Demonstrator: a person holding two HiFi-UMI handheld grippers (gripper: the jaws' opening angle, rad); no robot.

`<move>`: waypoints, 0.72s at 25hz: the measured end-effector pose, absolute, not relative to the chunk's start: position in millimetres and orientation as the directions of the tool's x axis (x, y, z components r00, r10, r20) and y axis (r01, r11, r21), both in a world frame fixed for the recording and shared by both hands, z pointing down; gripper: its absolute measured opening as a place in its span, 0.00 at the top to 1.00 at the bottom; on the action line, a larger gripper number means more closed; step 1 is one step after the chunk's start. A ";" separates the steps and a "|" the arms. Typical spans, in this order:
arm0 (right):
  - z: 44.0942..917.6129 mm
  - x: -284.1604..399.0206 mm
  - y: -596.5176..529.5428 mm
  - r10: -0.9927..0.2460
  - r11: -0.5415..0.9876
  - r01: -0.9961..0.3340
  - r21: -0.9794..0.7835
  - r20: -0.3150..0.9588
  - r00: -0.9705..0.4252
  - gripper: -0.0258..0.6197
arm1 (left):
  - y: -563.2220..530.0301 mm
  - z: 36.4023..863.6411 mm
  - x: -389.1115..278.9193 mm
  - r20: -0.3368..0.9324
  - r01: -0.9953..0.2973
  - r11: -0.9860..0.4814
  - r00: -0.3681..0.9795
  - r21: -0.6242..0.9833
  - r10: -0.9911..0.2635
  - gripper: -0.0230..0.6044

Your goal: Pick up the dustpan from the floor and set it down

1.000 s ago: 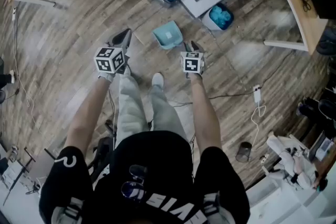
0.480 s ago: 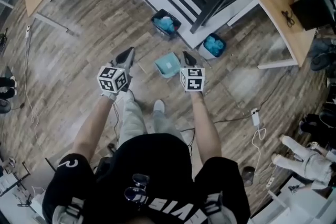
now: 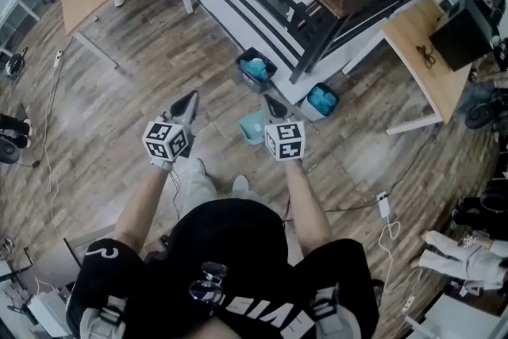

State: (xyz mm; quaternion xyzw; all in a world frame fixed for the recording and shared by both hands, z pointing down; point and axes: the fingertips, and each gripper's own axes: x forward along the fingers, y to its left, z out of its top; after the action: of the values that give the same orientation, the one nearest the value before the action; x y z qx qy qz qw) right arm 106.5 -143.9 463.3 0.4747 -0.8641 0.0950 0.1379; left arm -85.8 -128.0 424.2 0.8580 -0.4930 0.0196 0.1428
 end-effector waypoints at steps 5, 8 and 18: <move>457.3 93.2 -131.4 -0.784 0.561 -0.828 0.001 0.321 -0.531 0.97 | -105.7 420.9 -103.1 0.168 -0.871 -0.439 0.478 0.222 -0.862 0.97; 455.0 86.9 -126.3 -0.779 0.577 -0.817 0.017 0.313 -0.543 0.97 | -96.1 420.3 -111.2 0.168 -0.879 -0.420 0.459 0.224 -0.872 0.97; 453.4 73.6 -119.9 -0.756 0.609 -0.793 0.008 0.311 -0.576 0.97 | -82.4 418.2 -125.9 0.158 -0.894 -0.384 0.423 0.230 -0.892 0.97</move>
State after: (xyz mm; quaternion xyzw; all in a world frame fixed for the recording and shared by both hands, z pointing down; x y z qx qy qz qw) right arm 73.6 -119.9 453.4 0.4374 -0.8853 0.0660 0.1432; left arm -125.9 -82.4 418.2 0.8318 -0.5370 0.0039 0.1407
